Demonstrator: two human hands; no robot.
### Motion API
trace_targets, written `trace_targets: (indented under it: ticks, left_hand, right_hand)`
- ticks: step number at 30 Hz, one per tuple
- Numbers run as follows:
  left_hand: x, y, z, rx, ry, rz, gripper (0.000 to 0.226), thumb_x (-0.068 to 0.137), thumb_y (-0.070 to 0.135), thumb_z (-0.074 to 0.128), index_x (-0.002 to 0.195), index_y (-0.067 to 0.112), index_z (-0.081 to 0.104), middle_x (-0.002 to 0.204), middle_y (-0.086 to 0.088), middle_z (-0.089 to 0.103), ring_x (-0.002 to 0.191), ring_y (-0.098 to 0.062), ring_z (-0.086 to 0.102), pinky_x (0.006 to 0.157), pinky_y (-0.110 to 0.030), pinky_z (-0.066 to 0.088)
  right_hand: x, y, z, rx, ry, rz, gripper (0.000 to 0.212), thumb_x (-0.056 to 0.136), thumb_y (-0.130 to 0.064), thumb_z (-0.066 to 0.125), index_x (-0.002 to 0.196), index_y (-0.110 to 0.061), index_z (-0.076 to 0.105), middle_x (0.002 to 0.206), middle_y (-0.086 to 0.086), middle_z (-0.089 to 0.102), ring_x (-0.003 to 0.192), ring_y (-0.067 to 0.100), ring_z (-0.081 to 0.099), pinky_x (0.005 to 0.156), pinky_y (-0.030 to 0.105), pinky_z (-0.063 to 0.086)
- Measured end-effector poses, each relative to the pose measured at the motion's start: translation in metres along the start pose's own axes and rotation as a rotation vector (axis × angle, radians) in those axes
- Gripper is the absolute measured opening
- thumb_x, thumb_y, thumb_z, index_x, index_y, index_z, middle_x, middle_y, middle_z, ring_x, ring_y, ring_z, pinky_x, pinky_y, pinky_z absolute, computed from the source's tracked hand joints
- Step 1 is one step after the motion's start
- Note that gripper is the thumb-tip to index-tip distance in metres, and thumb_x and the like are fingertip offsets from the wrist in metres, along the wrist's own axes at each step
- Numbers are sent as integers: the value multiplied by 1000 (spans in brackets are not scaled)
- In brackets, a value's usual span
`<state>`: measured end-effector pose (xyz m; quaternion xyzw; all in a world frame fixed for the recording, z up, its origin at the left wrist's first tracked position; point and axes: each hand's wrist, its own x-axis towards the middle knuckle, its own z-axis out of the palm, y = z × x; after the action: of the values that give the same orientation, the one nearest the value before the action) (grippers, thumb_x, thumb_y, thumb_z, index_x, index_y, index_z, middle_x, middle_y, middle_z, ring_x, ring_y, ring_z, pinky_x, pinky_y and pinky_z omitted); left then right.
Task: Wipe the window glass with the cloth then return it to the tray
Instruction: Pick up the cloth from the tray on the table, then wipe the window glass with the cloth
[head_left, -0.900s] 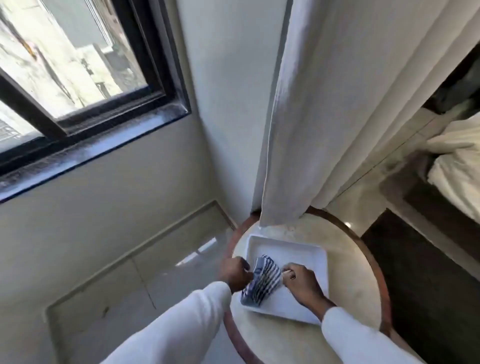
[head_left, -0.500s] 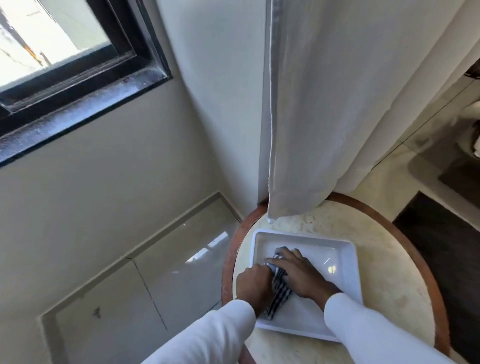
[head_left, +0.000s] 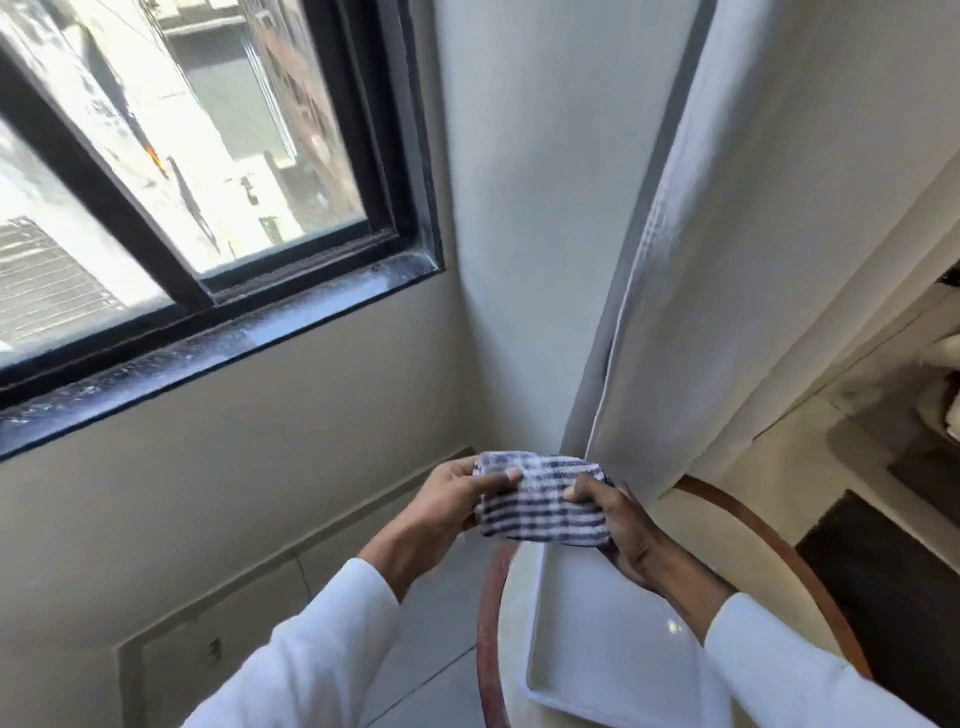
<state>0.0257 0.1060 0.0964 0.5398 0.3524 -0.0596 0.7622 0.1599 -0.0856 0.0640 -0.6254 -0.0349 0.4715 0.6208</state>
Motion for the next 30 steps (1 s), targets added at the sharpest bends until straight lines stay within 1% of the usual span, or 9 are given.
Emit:
trace_targets:
  ticks: [3,7,10,12,15,19,22,26,30]
  left_hand:
    - [-45,54,-19,-138,115,149,40,104,21,76,128,-11,75,133,-39,74,103,-37,76,91,-41,66]
    - [-113,158,-63,-139,270,373,38,110,33,67,119,-1,81,120,-30,82,88,-25,81,84,-34,66]
    - [-167,241,-94,-75,392,561,41,111,43,61,113,8,82,104,-13,88,94,-25,82,89,-38,66]
    - [-207,298,-119,13,508,719,39,113,48,56,109,18,80,93,-1,86,92,-22,80,88,-41,65]
    - [-269,378,-155,140,567,931,45,115,53,47,109,23,80,102,-8,86,100,-32,83,93,-54,68]
    - [-340,466,-198,225,653,1154,59,117,56,42,114,7,75,104,-21,82,99,-43,81,89,-64,66]
    - [-376,504,-220,226,735,1270,55,115,57,47,116,7,69,103,-18,80,95,-39,80,82,-59,69]
    - [-396,528,-245,231,797,1320,42,117,44,50,124,5,66,96,-3,79,80,-10,80,66,-31,66]
    - [-405,530,-291,416,1008,1313,43,119,47,43,124,13,69,100,3,81,83,-8,80,72,-40,69]
  right_hand:
    - [-23,-65,64,86,-60,-68,58,80,-14,73,132,13,73,138,38,76,131,55,73,112,61,60]
    - [-49,-174,163,39,-201,-245,54,88,-15,73,138,4,75,139,32,79,133,51,75,118,61,59]
    - [-69,-254,229,-3,-309,-366,39,101,-8,73,140,-4,74,139,28,80,117,34,83,94,41,73]
    - [-83,-307,276,28,-366,-451,43,103,-6,74,146,-1,67,143,31,76,114,33,82,87,37,75]
    - [-108,-378,345,99,-448,-557,55,93,-13,77,146,-1,64,136,27,81,112,33,82,87,38,75]
    - [-157,-456,430,160,-548,-598,37,92,-14,78,128,-5,76,116,18,85,95,26,85,81,33,75]
    - [-183,-489,478,217,-678,-575,30,104,-24,66,127,-10,79,121,17,83,103,27,84,89,37,72]
    - [-190,-509,518,214,-835,-521,39,116,-26,50,136,-8,78,136,23,79,122,37,79,118,54,55]
    - [-174,-519,555,194,-769,-581,40,115,-16,59,151,-1,65,143,28,77,120,40,81,100,46,70]
